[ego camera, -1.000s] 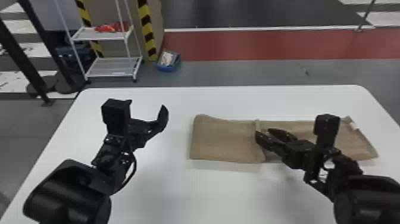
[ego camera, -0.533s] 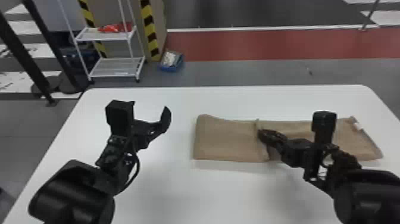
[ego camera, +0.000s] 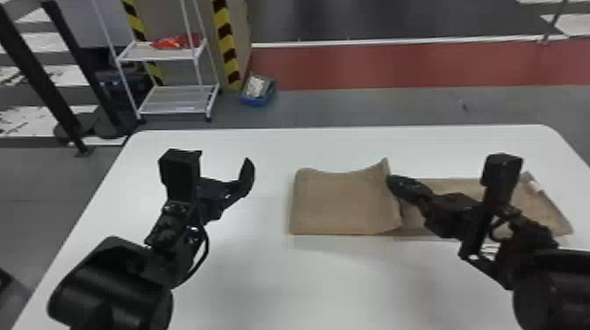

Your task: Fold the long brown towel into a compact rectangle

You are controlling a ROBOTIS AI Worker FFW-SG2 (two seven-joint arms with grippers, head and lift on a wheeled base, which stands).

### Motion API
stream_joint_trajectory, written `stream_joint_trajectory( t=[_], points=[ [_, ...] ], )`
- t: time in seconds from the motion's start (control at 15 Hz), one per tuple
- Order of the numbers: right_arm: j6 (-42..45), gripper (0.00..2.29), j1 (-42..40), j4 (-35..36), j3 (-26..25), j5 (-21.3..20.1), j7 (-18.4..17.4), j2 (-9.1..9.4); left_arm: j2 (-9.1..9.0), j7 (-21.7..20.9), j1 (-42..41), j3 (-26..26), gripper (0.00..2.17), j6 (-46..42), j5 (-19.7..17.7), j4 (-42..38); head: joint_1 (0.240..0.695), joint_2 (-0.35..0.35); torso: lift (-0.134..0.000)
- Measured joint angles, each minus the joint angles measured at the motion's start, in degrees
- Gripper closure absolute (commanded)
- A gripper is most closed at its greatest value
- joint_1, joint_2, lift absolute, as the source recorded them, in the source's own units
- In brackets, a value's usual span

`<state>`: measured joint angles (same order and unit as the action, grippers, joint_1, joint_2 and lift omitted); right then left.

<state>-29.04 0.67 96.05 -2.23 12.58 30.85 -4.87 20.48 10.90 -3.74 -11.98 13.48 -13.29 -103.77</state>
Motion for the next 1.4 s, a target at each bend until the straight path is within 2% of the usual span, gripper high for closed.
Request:
stream_joint_trajectory(
  t=[0.13, 0.2, 0.33, 0.47, 0.53, 0.73, 0.87, 1.13, 1.4],
  points=[
    [-1.1, 1.24, -0.2, 2.9, -1.6, 2.5, -0.1, -1.57, 0.0, 0.0, -0.1, 0.1, 0.04, 0.0, -0.1, -0.2, 0.695, 0.073, -0.128],
    [-1.7, 1.24, -0.4, 4.1, -3.3, 4.3, -0.1, -2.94, 0.0, 0.0, -0.1, 0.1, 0.04, 0.0, -0.1, -0.3, 0.695, 0.062, -0.128],
    [-2.0, 1.24, -1.5, 5.6, -7.8, 8.2, -0.1, -5.53, 0.0, 0.0, -0.2, 0.2, 0.04, 0.0, -0.1, -0.4, 0.695, 0.004, -0.128],
    [-1.8, 1.24, -2.3, 5.0, -11.8, 10.9, 0.0, -7.89, 0.0, 0.0, -0.2, 0.3, 0.04, 0.0, -0.1, -0.4, 0.695, -0.034, -0.128],
    [-1.6, 1.24, -2.3, 3.0, -12.3, 10.5, 0.5, -8.66, -0.01, 0.0, -0.2, 0.3, 0.04, 0.0, -0.1, -0.4, 0.695, -0.05, -0.128],
    [-0.1, 1.24, -0.1, -4.6, -11.1, 7.8, 1.9, -8.63, -0.25, 0.0, -0.2, -0.2, 0.04, 0.4, 0.0, -0.4, 0.695, -0.067, -0.128],
    [0.7, 1.24, 0.6, -5.8, -10.5, 7.5, 2.0, -8.4, -0.35, 0.0, -0.6, -0.2, 0.04, 0.9, 0.1, -1.0, 0.695, -0.065, -0.128],
    [0.3, 1.24, -1.6, 0.0, -12.8, 9.4, 2.3, -8.93, -0.2, 0.0, -1.2, 0.5, 0.04, 1.5, 0.1, -1.8, 0.695, -0.066, -0.128],
    [-1.8, 1.24, -2.7, 2.0, -19.0, 13.4, 2.3, -11.81, -0.27, 0.1, -1.3, 0.5, 0.04, 2.2, 0.1, -2.3, 0.695, -0.127, -0.128]
  ],
)
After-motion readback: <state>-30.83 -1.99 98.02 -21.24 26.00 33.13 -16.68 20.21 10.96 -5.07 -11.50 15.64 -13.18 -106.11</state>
